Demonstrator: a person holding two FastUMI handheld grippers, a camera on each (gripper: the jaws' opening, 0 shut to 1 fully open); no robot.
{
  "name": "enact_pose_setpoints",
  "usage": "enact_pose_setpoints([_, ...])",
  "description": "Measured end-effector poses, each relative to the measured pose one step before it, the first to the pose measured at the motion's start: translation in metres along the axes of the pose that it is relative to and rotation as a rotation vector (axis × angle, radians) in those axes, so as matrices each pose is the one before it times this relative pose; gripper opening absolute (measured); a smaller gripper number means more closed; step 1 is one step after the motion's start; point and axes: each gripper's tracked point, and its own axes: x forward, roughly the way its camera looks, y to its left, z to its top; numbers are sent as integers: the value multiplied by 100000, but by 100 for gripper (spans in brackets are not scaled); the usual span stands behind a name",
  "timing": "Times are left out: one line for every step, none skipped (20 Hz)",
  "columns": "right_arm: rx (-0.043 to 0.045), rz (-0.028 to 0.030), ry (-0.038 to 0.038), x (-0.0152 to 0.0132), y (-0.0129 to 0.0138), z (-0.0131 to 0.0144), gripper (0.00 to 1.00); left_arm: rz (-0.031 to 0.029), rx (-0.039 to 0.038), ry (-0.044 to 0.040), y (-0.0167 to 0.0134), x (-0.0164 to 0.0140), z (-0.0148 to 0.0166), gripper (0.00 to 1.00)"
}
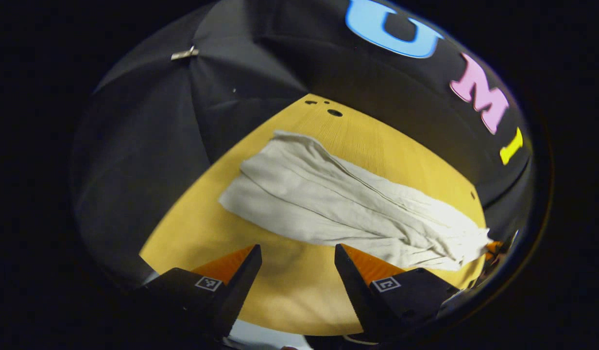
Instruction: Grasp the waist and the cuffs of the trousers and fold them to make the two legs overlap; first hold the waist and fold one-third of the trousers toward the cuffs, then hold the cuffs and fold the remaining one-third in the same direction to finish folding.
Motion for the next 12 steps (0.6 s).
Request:
enact_pose_setpoints([109, 1108, -680, -151, 229, 107, 14, -1611, -6117, 542, -223, 602, 22, 96])
enact_pose_setpoints([-100, 566, -474, 54, 280, 26, 14, -1182, -5317, 26, -43, 675, 164, 96])
enact_pose_setpoints([-607, 144, -202, -90, 33, 16, 14, -945, -4174, 441, -16, 619, 166, 96])
enact_pose_setpoints([-367, 378, -125, -181, 70, 90, 14, -501, -3136, 547, 42, 530, -188, 96])
enact_pose_setpoints([587, 372, 334, -63, 184, 24, 14, -681, -2315, -197, 21, 428, 180, 96])
enact_pose_setpoints([969, 714, 329, -277, 371, -39, 14, -1517, -1957, -1446, -276, 146, 463, 97])
enact_pose_setpoints([645, 723, -159, -174, 300, 123, 14, -1562, -2325, -1171, -447, 243, 496, 98])
enact_pose_setpoints([179, 649, -87, -148, 156, 168, 14, -1435, -2850, -1056, -464, 493, 282, 97])
enact_pose_setpoints([-415, 600, -22, -189, 162, 12, 14, -1464, -3009, -1221, -338, 446, 586, 97])
enact_pose_setpoints([-839, 397, 107, -92, 124, 127, 14, -1628, -2862, -1486, -324, 480, 535, 96])
enact_pose_setpoints([-1096, 440, 97, -217, 195, 86, 14, -1424, -2468, -1473, -297, 499, 578, 96])
enact_pose_setpoints([-1206, 201, 143, -86, 56, -16, 14, -1480, -1909, -667, -289, 335, 347, 96])
